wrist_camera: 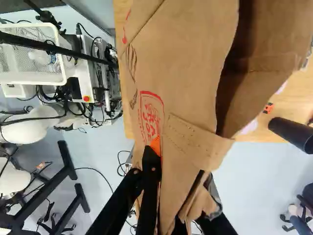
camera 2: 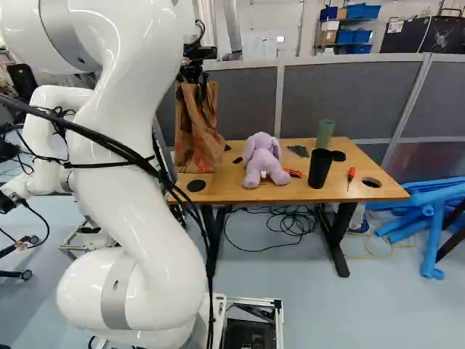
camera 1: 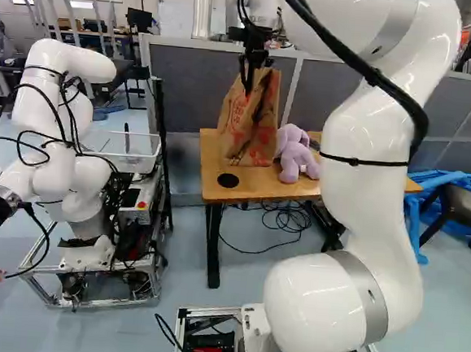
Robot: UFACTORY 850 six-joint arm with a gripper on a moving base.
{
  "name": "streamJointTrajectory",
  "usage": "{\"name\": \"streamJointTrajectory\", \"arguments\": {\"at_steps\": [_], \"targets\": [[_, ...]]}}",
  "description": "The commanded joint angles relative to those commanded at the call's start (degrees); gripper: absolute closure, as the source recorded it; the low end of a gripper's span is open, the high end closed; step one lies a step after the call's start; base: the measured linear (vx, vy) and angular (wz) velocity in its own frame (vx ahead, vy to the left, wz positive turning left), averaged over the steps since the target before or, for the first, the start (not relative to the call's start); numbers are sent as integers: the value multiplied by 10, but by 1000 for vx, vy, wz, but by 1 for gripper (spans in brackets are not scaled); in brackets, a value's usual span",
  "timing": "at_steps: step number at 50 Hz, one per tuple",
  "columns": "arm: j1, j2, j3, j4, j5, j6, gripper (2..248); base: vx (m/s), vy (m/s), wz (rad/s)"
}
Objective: Pick up the bag on the ground and place it on the table
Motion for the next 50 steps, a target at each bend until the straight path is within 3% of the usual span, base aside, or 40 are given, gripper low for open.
{"name": "streamJointTrajectory", "arguments": {"at_steps": [20,50], "targets": [[8,-63,-48,0,0,0,229,0,0,0],[9,-106,-48,0,0,0,229,0,0,0]]}}
